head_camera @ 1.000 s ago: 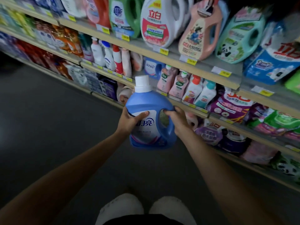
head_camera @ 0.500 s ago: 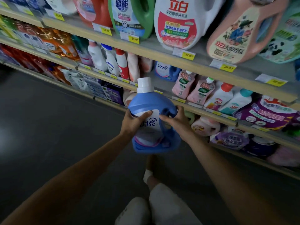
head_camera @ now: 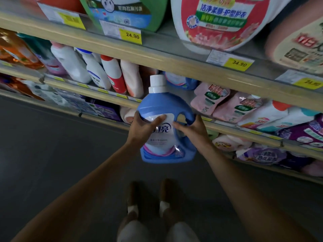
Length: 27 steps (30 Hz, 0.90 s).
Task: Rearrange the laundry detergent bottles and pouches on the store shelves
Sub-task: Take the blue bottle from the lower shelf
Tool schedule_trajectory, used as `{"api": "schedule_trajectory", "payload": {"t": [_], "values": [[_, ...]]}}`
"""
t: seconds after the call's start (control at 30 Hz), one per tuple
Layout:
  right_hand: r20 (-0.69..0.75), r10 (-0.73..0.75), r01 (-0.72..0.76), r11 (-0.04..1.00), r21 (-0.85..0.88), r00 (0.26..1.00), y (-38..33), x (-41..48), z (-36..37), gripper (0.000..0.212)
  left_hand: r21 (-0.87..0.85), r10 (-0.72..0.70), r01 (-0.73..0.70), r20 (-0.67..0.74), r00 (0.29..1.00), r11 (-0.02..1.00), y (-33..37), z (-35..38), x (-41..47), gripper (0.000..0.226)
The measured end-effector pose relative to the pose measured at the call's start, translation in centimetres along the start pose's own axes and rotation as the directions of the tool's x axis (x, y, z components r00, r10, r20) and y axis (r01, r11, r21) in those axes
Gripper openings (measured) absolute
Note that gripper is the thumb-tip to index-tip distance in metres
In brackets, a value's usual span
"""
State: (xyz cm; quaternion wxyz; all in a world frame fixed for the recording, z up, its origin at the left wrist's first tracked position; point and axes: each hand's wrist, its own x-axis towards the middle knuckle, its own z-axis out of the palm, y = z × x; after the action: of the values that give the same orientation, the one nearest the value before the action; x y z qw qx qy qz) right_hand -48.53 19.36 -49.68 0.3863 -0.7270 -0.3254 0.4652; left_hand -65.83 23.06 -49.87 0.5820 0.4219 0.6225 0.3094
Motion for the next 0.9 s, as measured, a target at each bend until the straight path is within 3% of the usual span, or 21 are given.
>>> {"api": "schedule_trajectory", "payload": {"t": [0.1, 0.2, 0.4, 0.7, 0.9], "values": [[-0.087, -0.022, 0.026, 0.999, 0.038, 0.996, 0.6, 2.5, 1.1, 0.045, -0.006, 0.064, -0.064, 0.072, 0.995, 0.998, -0.4, 0.2, 3.6, 0.08], [-0.175, -0.082, 0.092, 0.995, 0.049, 0.981, 1.1, 4.4, 2.1, 0.05, 0.003, 0.173, -0.176, 0.154, 0.973, 0.984, -0.5, 0.3, 7.0, 0.068], [-0.354, -0.214, 0.249, 0.967, 0.056, 0.91, 1.6, 7.4, 3.1, 0.053, 0.032, 0.326, -0.38, 0.451, 0.831, 0.924, 1.6, 0.0, 12.1, 0.082], [-0.347, -0.367, 0.388, 0.921, -0.007, 0.863, -0.6, 11.8, 3.4, 0.059, -0.102, 0.465, -0.458, 0.328, 0.822, 0.883, 0.8, 1.1, 16.4, 0.074], [-0.337, -0.38, 0.401, 0.916, -0.006, 0.861, 0.9, 13.8, 4.0, 0.064, -0.133, 0.545, -0.533, 0.32, 0.775, 0.836, 0.2, 1.3, 19.0, 0.088]]}}
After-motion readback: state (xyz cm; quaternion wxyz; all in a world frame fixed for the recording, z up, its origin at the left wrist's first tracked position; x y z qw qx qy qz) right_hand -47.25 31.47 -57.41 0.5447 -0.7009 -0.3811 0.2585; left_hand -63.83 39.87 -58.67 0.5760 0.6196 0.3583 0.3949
